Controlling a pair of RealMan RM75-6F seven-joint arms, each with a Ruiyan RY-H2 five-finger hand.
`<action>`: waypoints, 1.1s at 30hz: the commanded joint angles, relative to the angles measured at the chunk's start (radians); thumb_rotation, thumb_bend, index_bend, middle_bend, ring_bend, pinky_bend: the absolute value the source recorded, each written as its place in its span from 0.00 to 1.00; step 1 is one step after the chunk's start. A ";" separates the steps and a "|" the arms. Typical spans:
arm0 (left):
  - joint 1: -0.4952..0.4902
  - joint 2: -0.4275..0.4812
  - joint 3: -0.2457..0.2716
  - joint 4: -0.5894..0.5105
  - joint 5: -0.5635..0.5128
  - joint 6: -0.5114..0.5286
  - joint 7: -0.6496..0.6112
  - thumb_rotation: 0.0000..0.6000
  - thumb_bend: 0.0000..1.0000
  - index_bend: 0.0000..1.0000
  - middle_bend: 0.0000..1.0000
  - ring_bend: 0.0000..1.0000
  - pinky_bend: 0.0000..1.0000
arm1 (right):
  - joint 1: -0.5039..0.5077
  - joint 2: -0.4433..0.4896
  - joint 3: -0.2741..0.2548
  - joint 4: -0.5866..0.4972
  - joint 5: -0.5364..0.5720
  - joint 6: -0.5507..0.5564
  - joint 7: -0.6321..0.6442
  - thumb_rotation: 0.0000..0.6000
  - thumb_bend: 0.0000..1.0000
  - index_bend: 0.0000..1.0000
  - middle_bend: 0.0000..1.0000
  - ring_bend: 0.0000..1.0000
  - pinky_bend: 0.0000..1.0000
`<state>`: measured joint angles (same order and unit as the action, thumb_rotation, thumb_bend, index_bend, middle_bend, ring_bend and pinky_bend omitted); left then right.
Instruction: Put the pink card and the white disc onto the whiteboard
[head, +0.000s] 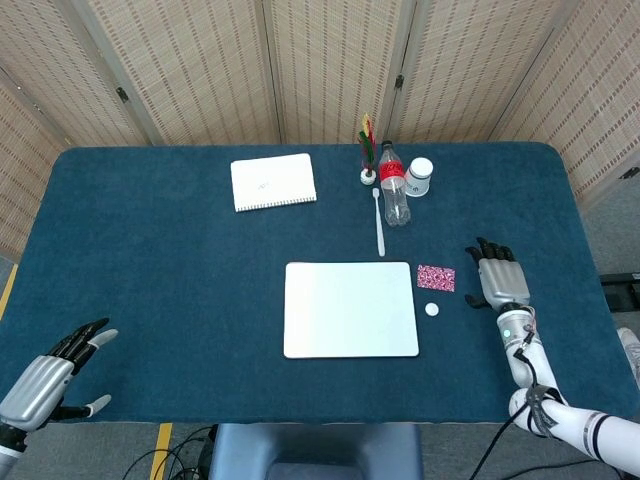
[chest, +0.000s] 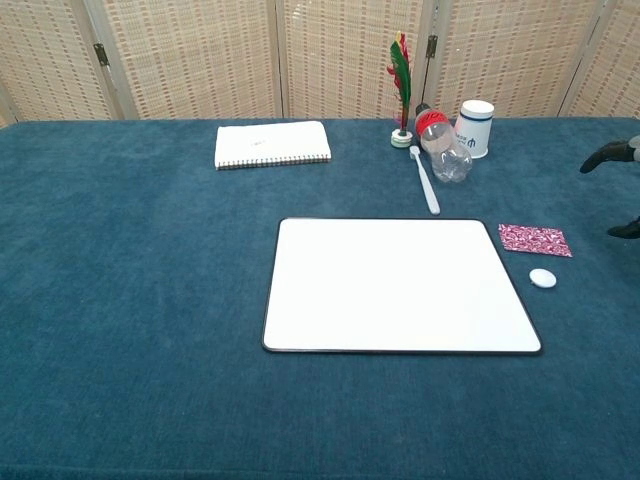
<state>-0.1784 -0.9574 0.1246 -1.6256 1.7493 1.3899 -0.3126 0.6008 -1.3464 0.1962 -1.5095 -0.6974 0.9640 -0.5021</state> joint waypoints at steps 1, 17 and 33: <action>-0.004 0.001 -0.001 0.007 -0.008 -0.003 -0.012 1.00 0.25 0.13 0.05 0.05 0.19 | 0.022 -0.028 0.001 0.023 0.022 0.005 -0.027 1.00 0.18 0.17 0.00 0.00 0.00; -0.017 -0.007 -0.007 0.009 -0.042 -0.033 0.008 1.00 0.25 0.13 0.05 0.05 0.19 | 0.057 -0.104 -0.024 0.120 0.047 -0.030 -0.024 1.00 0.19 0.30 0.01 0.00 0.00; -0.017 -0.006 -0.003 0.015 -0.034 -0.023 0.001 1.00 0.25 0.13 0.05 0.05 0.19 | 0.128 -0.095 -0.041 0.093 0.166 -0.038 -0.153 1.00 0.14 0.16 0.00 0.00 0.00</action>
<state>-0.1957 -0.9631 0.1220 -1.6106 1.7148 1.3664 -0.3118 0.7221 -1.4388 0.1594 -1.4184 -0.5394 0.9269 -0.6475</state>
